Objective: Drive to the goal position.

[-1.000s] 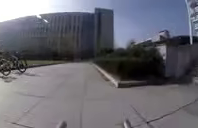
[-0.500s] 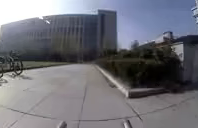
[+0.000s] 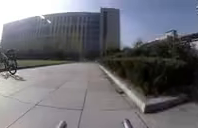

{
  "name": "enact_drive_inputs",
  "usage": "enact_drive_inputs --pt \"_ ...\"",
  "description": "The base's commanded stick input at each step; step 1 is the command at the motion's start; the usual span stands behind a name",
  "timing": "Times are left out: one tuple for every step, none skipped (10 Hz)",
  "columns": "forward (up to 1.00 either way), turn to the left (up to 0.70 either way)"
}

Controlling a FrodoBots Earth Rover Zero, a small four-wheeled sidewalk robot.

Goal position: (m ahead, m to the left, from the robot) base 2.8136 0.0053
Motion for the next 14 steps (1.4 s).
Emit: enact_drive_inputs --pt "1.00 0.00" --pt "1.00 0.00" --pt "1.00 0.05" --pt "1.00 0.02" --pt "1.00 0.08" --pt "1.00 0.05" --pt "1.00 0.07" --pt "1.00 0.01" --pt "1.00 0.09" --pt "1.00 0.02" --pt "1.00 -0.39" --pt "1.00 -0.32" --pt "1.00 -0.39" --pt "1.00 -0.40"
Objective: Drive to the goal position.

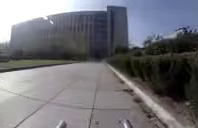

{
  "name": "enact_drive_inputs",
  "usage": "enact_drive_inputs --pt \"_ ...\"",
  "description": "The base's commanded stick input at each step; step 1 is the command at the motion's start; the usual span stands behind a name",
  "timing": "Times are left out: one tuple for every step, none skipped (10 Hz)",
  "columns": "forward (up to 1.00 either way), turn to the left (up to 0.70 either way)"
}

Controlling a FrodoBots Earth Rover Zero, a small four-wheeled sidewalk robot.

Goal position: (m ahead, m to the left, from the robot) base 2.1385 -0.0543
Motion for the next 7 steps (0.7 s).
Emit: enact_drive_inputs --pt "1.00 -0.40" --pt "1.00 -0.33" --pt "1.00 -0.05" --pt "1.00 0.00" --pt "1.00 0.00" --pt "1.00 0.00" --pt "1.00 0.00"
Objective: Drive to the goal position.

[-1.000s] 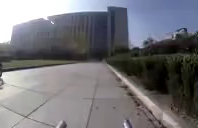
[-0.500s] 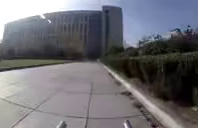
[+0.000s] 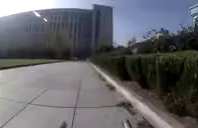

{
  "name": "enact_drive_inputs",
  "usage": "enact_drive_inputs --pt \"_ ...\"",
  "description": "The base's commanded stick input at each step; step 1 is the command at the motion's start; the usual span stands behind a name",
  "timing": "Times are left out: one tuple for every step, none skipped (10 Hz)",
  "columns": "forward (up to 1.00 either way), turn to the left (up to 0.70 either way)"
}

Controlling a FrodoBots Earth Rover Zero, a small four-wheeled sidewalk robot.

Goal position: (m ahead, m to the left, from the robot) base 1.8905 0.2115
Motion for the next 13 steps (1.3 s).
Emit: enact_drive_inputs --pt "1.00 0.00" --pt "1.00 0.00" --pt "1.00 0.00" --pt "1.00 0.06" --pt "1.00 0.03" --pt "1.00 0.03" --pt "1.00 0.05" --pt "1.00 0.03" --pt "1.00 0.00" --pt "1.00 0.00" --pt "1.00 0.00" --pt "1.00 0.00" --pt "1.00 0.00"
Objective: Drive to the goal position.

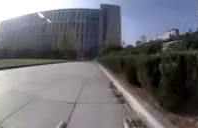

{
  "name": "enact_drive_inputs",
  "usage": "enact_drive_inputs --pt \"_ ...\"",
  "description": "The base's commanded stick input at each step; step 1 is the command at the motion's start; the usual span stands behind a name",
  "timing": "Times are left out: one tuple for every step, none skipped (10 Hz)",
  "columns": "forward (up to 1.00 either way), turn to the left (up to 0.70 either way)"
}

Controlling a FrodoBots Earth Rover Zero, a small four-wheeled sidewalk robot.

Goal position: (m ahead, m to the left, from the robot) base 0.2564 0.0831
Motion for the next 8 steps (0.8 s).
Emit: enact_drive_inputs --pt "1.00 0.01" --pt "1.00 0.05" --pt "1.00 0.01" --pt "1.00 0.03" --pt "1.00 0.00" --pt "1.00 0.01" --pt "1.00 0.08" --pt "1.00 0.09"
